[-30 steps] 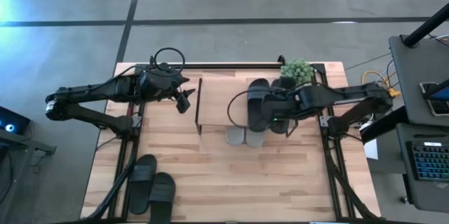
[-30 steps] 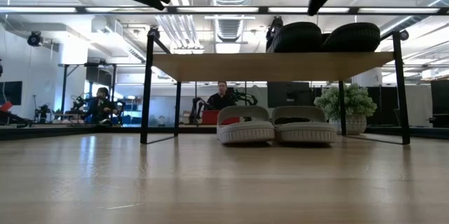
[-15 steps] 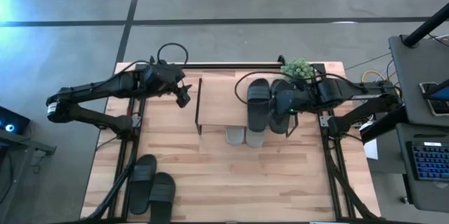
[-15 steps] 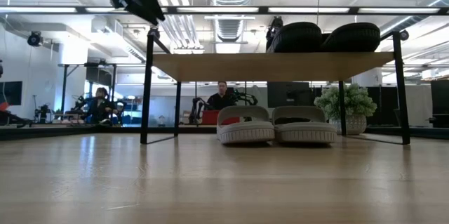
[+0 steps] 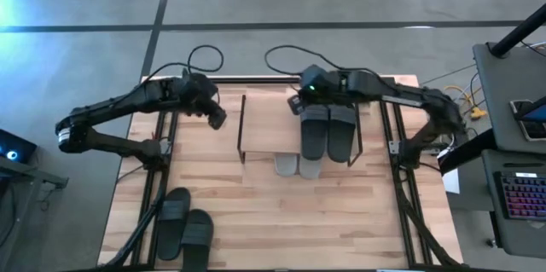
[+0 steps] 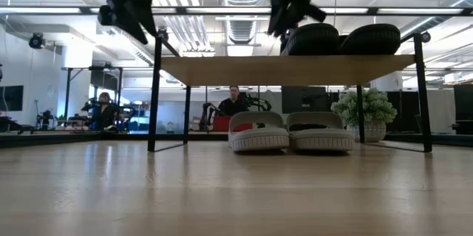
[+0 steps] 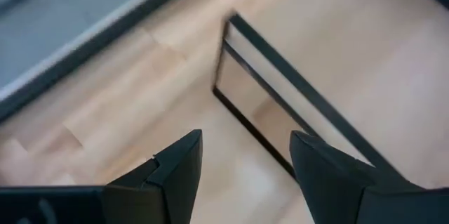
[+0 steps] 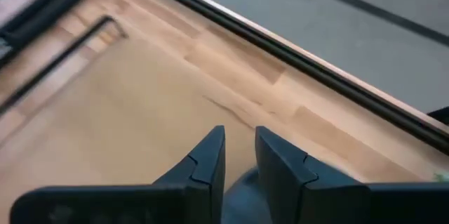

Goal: Pick and place slides into the shelf
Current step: Adjust the shelf

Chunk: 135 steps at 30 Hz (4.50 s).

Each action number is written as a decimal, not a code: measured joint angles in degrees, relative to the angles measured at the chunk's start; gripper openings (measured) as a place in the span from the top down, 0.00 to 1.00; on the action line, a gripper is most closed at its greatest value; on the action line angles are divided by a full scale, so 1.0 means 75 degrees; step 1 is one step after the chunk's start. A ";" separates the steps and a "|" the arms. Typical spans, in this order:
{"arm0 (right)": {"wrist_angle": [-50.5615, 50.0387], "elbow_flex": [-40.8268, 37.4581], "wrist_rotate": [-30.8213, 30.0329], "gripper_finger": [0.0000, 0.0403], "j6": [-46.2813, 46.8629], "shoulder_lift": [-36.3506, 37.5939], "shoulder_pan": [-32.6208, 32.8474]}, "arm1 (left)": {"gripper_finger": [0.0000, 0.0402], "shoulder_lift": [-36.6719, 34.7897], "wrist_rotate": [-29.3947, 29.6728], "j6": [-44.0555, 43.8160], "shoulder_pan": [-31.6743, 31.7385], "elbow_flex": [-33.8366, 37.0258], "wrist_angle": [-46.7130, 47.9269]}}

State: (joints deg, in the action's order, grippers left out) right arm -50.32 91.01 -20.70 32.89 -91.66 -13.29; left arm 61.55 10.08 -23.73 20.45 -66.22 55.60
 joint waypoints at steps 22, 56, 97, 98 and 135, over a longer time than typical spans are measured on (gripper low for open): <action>-0.2918 0.4247 0.1684 0.83 -0.2203 -0.4402 -0.1193 | 0.50 -0.0013 -0.2066 -0.0625 -0.0439 0.1550 -0.0698; -0.2963 0.4667 0.1347 0.83 -0.2251 -0.4662 -0.0979 | 0.50 -0.0025 -0.2717 -0.1448 -0.1682 0.1790 -0.1956; -0.5252 0.4893 0.0524 0.83 -0.2161 -0.2321 -0.0426 | 0.50 -0.1368 -0.2911 -0.2385 -0.3076 0.1776 -0.3074; -0.5312 0.4707 0.0484 0.83 -0.2022 -0.2150 -0.0439 | 0.50 -0.1361 -0.2948 -0.2396 -0.3182 0.1778 -0.3273; -0.5287 0.1132 -0.0456 0.83 0.0072 0.0947 0.0594 | 0.53 0.0976 -0.1693 -0.2587 -0.3839 0.1379 -0.3088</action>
State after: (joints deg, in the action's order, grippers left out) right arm -89.97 99.50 -24.12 33.43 -84.56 -8.84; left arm 68.87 -2.62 -43.13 -8.34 -55.88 32.43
